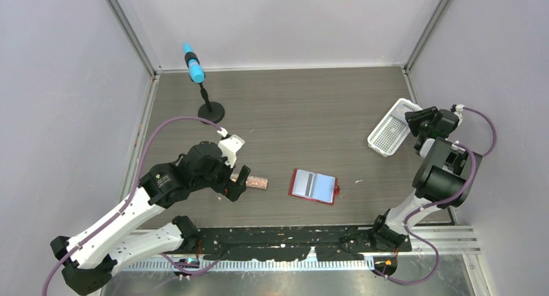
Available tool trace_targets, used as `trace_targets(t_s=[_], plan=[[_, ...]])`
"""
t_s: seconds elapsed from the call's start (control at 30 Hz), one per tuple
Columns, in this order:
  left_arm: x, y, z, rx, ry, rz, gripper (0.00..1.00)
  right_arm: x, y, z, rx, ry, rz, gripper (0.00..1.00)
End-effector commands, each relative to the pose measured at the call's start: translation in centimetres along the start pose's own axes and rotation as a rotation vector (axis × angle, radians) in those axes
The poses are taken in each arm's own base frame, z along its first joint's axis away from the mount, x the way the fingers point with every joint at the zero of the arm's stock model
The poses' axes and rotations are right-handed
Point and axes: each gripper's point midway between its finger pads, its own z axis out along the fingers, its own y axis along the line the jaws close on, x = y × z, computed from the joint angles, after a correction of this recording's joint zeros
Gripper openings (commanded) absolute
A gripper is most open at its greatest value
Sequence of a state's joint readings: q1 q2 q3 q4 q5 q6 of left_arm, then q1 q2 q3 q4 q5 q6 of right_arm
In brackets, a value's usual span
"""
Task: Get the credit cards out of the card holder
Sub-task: Remove the credit card from the card holder.
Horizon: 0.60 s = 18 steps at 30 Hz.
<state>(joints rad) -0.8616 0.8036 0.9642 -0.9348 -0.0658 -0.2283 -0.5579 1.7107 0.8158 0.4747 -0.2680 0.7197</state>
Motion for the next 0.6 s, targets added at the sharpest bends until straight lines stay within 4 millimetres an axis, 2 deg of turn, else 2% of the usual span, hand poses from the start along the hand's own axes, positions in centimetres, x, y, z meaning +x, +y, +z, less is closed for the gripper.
trace_targets(t_s=[0.0,0.13,0.17,0.2,0.27,0.3,0.33,0.37,0.4,0.43,0.47,0.5,0.53,0.57], plan=[[-0.8,0.8,-0.3,-0.043,-0.042,-0.010,0.99,0.3,4.3,-2.1,-0.156,0.004,-0.025,0.40],[-0.9,1.2,-0.6,-0.063,-0.067,-0.016,0.99,3.5,6.0,-3.7,-0.196,0.082,-0.062,0.40],[-1.0,1.3,-0.7,-0.069,-0.069,-0.016,0.99,4.4,7.0,-4.3,-0.218,0.100,-0.090,0.40],[-1.0,1.4,-0.7,-0.075,-0.072,-0.017,0.99,5.3,7.0,-4.6,-0.206,0.129,-0.101,0.41],[-1.1,1.6,-0.9,-0.084,-0.080,-0.018,0.99,8.2,9.3,-6.1,-0.230,0.196,-0.175,0.41],[-1.1,1.8,-1.0,-0.094,-0.084,-0.018,0.99,9.0,9.7,-6.5,-0.232,0.213,-0.217,0.41],[-1.2,1.9,-1.1,-0.099,-0.091,-0.019,0.99,10.8,10.4,-7.5,-0.224,0.255,-0.249,0.41],[-1.2,2.0,-1.2,-0.104,-0.098,-0.019,0.99,11.4,10.4,-7.9,-0.210,0.261,-0.288,0.42],[-1.3,2.1,-1.3,-0.110,-0.104,-0.020,0.99,13.2,11.3,-9.2,-0.223,0.304,-0.326,0.42],[-1.3,2.2,-1.4,-0.114,-0.113,-0.021,0.99,14.1,10.7,-9.8,-0.185,0.327,-0.361,0.42],[-1.4,2.3,-1.5,-0.118,-0.121,-0.022,0.99,15.5,11.8,-11.1,-0.216,0.349,-0.400,0.43],[-1.5,2.4,-1.6,-0.124,-0.130,-0.023,0.99,15.9,11.7,-11.5,-0.206,0.349,-0.436,0.43],[-1.6,2.6,-1.8,-0.130,-0.138,-0.025,0.99,17.8,11.9,-13.1,-0.214,0.401,-0.475,0.43],[-1.6,2.7,-1.9,-0.138,-0.146,-0.026,0.99,18.6,11.1,-13.9,-0.181,0.428,-0.507,0.43]])
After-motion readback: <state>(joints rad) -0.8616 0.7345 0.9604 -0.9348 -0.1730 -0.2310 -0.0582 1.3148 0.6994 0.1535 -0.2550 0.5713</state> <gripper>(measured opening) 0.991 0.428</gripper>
